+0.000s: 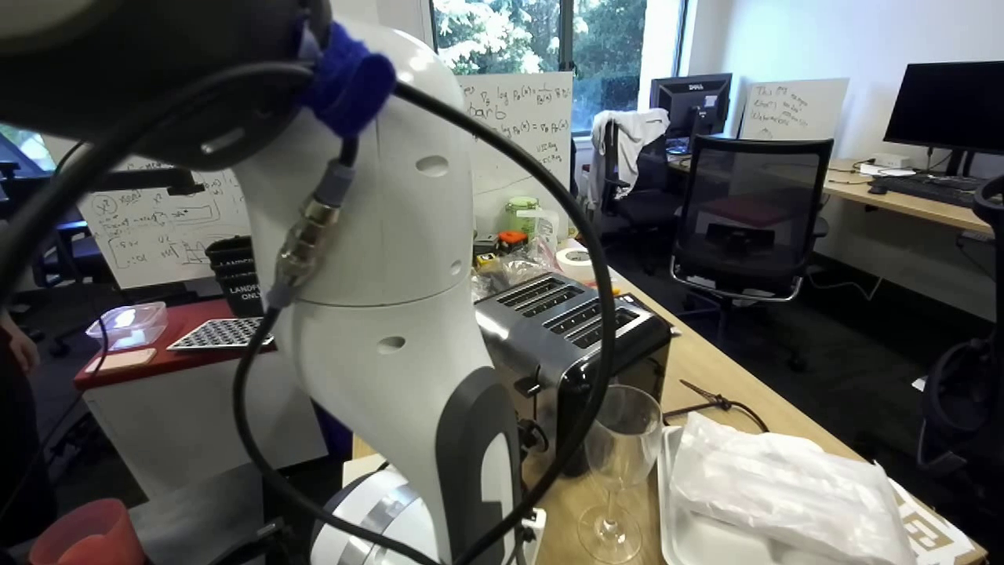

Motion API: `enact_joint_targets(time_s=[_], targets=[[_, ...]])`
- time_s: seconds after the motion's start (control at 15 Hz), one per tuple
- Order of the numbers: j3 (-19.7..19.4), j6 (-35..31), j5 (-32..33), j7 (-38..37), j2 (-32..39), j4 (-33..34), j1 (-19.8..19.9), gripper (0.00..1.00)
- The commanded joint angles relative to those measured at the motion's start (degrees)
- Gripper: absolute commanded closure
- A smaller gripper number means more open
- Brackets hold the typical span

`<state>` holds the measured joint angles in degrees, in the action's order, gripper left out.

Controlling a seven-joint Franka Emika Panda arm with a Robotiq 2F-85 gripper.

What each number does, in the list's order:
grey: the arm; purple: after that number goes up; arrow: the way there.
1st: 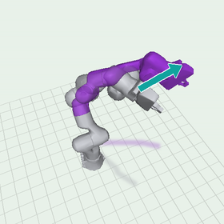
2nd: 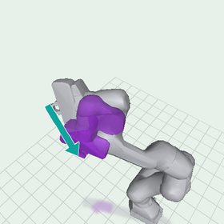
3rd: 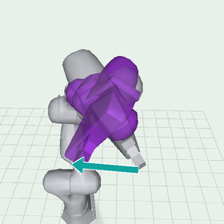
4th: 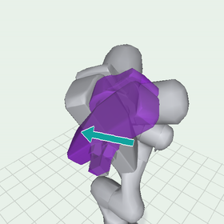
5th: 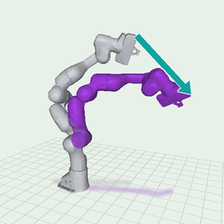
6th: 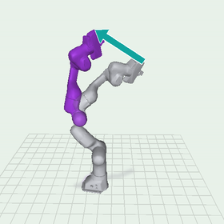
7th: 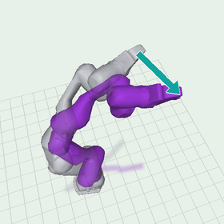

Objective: Turn the right knob on the toaster clockwise

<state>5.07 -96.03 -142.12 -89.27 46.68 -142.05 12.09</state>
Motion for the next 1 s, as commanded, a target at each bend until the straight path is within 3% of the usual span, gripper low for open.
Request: enact_joint_targets(time_s=[0.0,0.4,0.47,0.53,0.73,0.93], targets=[[-0.6,0.4,-0.1,-0.3,0.0,-0.1,-0.7,0.45],[-0.6,0.4,-0.1,-0.3,0.0,-0.1,-0.7,0.45],[-0.6,0.4,-0.1,-0.3,0.0,-0.1,-0.7,0.20],[-0.9,0.1,-0.6,1.5,-0.8,-0.8,-1.1,0.19],[-1.3,-0.9,-1.8,6.0,-2.8,-2.6,-1.8,0.02],[-1.7,-1.6,-2.7,12.2,-5.3,-5.1,-2.6,0.00]])
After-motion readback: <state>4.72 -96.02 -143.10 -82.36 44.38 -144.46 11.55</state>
